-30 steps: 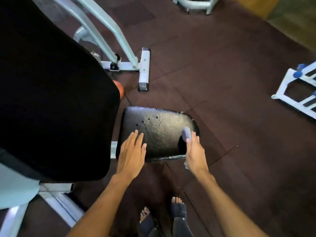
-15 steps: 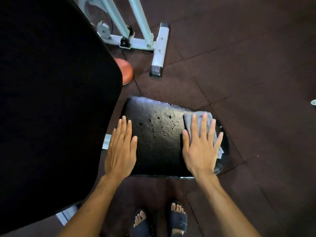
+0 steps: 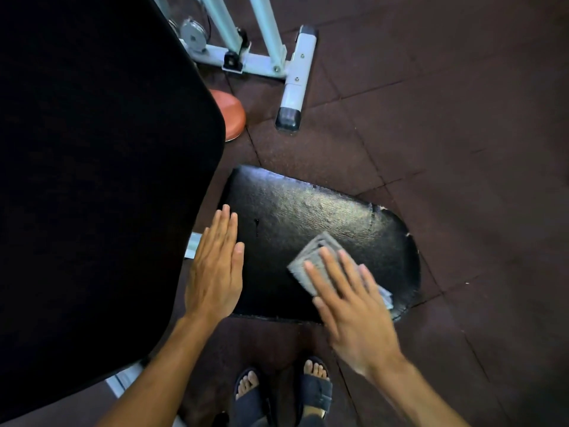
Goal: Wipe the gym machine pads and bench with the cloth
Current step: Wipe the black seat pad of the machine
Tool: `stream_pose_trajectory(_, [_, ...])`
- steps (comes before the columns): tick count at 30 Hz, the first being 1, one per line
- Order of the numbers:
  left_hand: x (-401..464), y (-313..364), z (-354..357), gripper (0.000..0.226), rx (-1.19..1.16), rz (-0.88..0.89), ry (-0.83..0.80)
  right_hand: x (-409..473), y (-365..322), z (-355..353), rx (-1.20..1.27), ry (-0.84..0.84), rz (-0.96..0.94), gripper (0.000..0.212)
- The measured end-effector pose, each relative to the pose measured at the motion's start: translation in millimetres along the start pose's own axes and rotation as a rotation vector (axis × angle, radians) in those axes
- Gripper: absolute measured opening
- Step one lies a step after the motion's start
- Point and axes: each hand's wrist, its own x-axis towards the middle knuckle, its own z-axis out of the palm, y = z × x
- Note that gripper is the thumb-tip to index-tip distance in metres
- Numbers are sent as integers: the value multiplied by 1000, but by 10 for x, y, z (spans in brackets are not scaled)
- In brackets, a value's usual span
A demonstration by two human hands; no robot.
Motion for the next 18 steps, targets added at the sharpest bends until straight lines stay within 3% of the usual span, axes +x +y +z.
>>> stream_pose_trajectory(3, [4,29,5,54,9,-8,5,265,209,-92,19,19,177,53])
stream_pose_trajectory(7, [5,32,18,53,-38,-22,15,1240,-101,-88,125,105,383,54])
stream_pose_trajectory(10, [17,-10,26,52,-84,-7,25,1589,-575,2,175,108,261,55])
stream_pose_trajectory(13, [8,-43,43,53,-116,-14,23,1200,-792,103,166,91,55,54])
stream_pose_trajectory(18, [-8,-16,13,55,-128,-15,30,219,-158,22,-13,-11,-196,57])
